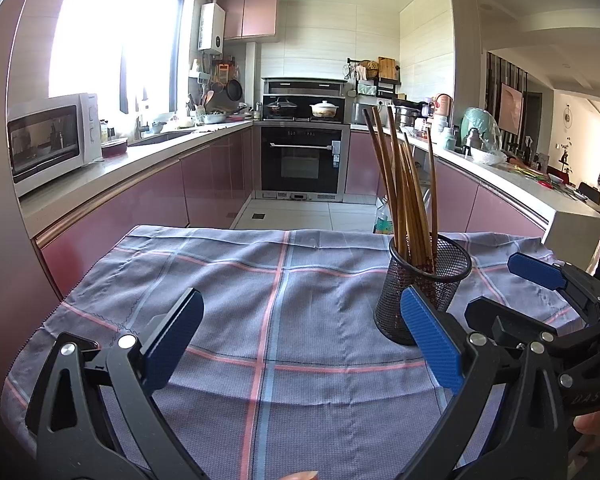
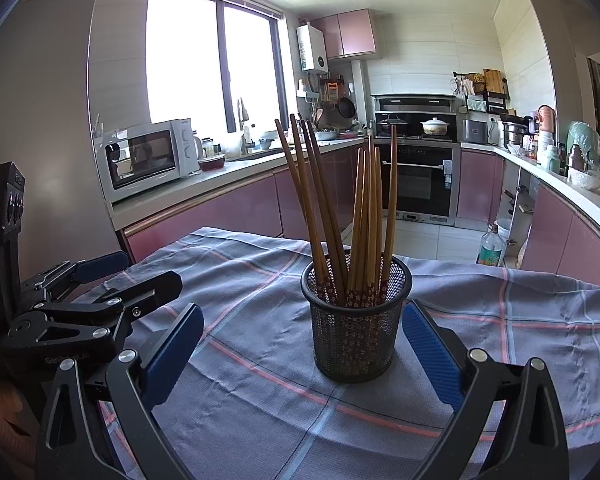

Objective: Organize utensils

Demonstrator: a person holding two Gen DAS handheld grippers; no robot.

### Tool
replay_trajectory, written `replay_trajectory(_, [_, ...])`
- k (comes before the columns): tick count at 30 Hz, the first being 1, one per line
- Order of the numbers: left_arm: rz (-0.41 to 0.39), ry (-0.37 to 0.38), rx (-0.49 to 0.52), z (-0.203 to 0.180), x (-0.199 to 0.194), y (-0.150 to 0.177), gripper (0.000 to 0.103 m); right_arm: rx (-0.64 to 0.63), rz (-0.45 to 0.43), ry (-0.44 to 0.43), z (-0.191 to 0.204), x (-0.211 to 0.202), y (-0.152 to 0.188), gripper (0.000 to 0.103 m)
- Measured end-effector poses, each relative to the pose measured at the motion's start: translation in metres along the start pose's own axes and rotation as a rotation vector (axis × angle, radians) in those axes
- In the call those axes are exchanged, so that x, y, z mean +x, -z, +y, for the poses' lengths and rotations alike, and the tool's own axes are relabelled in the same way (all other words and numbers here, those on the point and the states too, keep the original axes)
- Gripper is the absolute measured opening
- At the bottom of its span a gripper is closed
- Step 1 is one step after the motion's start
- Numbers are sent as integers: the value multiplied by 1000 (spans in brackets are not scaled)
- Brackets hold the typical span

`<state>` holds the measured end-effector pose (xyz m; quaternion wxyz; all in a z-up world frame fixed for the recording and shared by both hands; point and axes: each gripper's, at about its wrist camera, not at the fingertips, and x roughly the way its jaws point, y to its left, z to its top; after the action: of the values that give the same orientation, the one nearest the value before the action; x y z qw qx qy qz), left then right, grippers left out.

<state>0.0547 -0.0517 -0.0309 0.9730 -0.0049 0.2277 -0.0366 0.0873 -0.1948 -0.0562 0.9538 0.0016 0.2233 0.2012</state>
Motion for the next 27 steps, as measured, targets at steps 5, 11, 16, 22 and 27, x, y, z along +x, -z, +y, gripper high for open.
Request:
replay_trajectory(5, [1, 0, 1, 0, 0, 0, 97, -3, 0, -1, 1, 0, 0, 96])
replay_trajectory(11, [1, 0, 0, 0, 0, 0, 97, -2, 2, -1, 1, 0, 0, 96])
replay_trajectory(16, [1, 0, 0, 0, 0, 0, 97, 0, 1, -1, 1, 1, 1, 96])
replay_trajectory(22, [3, -1, 0, -1, 0, 0, 97, 1, 2, 2, 1, 2, 1, 96])
replay_trajectory(27, [5, -1, -1, -1, 1, 0, 97, 7, 3, 3, 0, 1, 3, 96])
